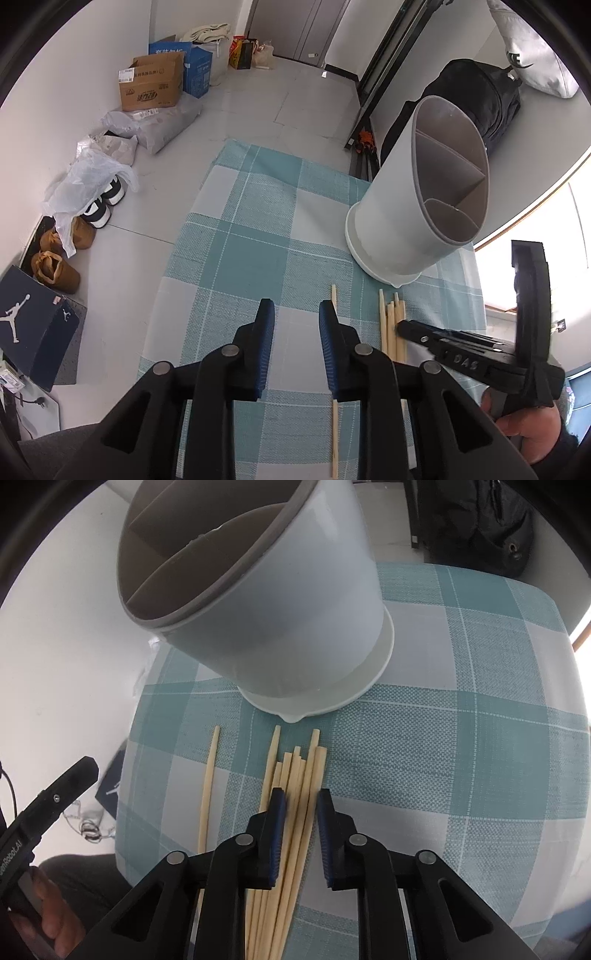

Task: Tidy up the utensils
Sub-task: 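Close the right gripper on a chopstick in the pile while the left gripper reopens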

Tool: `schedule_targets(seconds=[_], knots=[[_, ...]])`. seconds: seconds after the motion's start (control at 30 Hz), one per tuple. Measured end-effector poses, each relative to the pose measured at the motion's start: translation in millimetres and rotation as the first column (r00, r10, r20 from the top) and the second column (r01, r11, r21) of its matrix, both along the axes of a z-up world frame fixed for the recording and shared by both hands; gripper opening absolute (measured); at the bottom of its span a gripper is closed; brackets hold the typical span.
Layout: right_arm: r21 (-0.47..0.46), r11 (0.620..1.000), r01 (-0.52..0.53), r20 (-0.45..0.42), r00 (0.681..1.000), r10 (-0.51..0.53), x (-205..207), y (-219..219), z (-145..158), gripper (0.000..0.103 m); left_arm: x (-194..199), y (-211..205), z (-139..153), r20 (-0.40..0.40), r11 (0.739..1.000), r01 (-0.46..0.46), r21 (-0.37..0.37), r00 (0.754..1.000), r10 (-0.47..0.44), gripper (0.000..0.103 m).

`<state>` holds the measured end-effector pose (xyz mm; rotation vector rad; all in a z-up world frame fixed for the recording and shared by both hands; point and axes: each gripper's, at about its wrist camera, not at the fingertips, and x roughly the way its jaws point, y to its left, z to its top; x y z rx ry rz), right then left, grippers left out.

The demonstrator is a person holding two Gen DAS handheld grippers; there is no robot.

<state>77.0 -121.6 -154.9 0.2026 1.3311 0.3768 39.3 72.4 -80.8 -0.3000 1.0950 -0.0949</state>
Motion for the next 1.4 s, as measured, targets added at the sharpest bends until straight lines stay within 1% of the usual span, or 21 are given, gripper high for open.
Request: schedule_targets(seconds=[0.03,0.17,0.33,0.43,0.5,0.53,0.63,0.67,0.7,0.83,0.9,0.93,1.0,1.03,1.07,1.17,1.2,1.23,1.33,1.4], knots=[[0.012,1.000,0.004,0.005,1.000,-0.004,-0.8,-2.6,1.3,0.000,0.1,0.4,-1.0,-0.003,1.000,-0.001,0.004,1.000,0.001,0.019],[0.037,0.999,0.028,0.014,0.999,-0.029,-2.6,-10.8,5.8,0.000,2.1,1.1,-8.7,-0.035,1.000,-0.001,0.006,0.999,0.001,0.019],[0.054,0.997,0.051,0.016,0.999,-0.052,-5.7,-26.6,7.9,0.000,3.6,-2.1,-14.6,-0.057,1.000,0.005,0.027,0.998,-0.003,0.020],[0.066,0.998,0.002,0.027,1.000,-0.004,-9.2,-23.5,12.3,0.003,4.7,-4.0,-18.2,-0.078,0.999,0.008,0.036,0.997,-0.005,0.020],[0.042,0.998,-0.054,0.035,0.998,0.052,-13.3,-15.4,14.3,0.003,5.1,-3.9,-20.2,-0.091,1.000,0.009,0.029,0.996,-0.006,0.020],[0.029,0.997,-0.077,0.038,0.996,0.076,-15.6,-8.4,12.9,0.005,5.3,-3.6,-20.8,-0.095,1.000,0.007,0.024,0.996,-0.005,0.020],[0.005,0.993,-0.117,0.042,0.992,0.117,-14.9,2.3,12.9,0.023,6.0,-4.0,-22.3,-0.101,1.000,0.003,0.017,0.995,-0.001,0.020],[-0.004,0.993,-0.119,0.045,0.992,0.119,-14.0,2.6,13.6,0.026,5.9,-4.3,-22.5,-0.101,1.000,0.003,0.017,0.995,-0.001,0.020],[-0.022,0.993,-0.114,0.047,0.992,0.115,-12.2,4.2,13.7,0.026,5.6,-4.7,-22.3,-0.100,1.000,0.003,0.019,0.995,-0.001,0.020],[-0.045,0.992,-0.121,0.031,0.992,0.123,-4.6,0.5,8.5,0.027,4.9,-7.2,-22.6,-0.096,0.999,0.012,0.037,0.995,-0.008,0.020],[-0.069,0.989,-0.133,0.043,0.990,0.136,-5.6,4.9,7.6,0.027,5.9,-6.7,-23.8,-0.101,0.999,0.009,0.038,0.995,-0.005,0.020],[-0.071,0.988,-0.134,0.045,0.990,0.137,2.3,5.1,3.6,0.027,7.0,-6.4,-24.5,-0.104,0.999,0.008,0.039,0.995,-0.004,0.020],[-0.074,0.990,-0.124,0.046,0.991,0.128,4.1,4.8,2.3,0.022,7.9,-6.8,-25.2,-0.107,0.999,0.007,0.038,0.994,-0.003,0.020],[-0.067,0.991,-0.118,0.043,0.992,0.122,5.5,8.0,1.1,0.016,8.3,-7.5,-25.3,-0.109,0.999,0.009,0.040,0.994,-0.005,0.020],[-0.055,0.992,-0.113,0.038,0.993,0.115,7.3,6.6,0.1,0.013,8.4,-8.1,-25.2,-0.110,0.999,0.011,0.044,0.994,-0.006,0.020],[-0.040,0.995,-0.094,0.044,0.994,0.095,9.0,2.0,0.9,0.012,9.1,-10.6,-26.4,-0.111,0.998,0.021,0.056,0.994,-0.015,0.020],[-0.035,0.996,-0.088,0.049,0.995,0.089,9.4,1.0,1.3,0.007,9.2,-12.0,-27.3,-0.115,0.998,0.028,0.057,0.993,-0.021,0.020],[-0.030,0.996,-0.079,0.053,0.995,0.080,9.5,-0.8,2.4,0.005,9.4,-12.7,-28.2,-0.118,0.998,0.031,0.058,0.993,-0.024,0.020],[0.021,0.999,-0.042,0.067,0.997,0.041,10.9,-11.8,7.4,0.005,11.1,-15.2,-30.0,-0.127,0.998,0.035,0.060,0.992,-0.027,0.021],[0.046,0.999,-0.026,0.073,0.997,0.023,8.5,-11.6,6.7,0.005,12.8,-18.2,-31.5,-0.135,0.997,0.042,0.063,0.990,-0.033,0.023]])
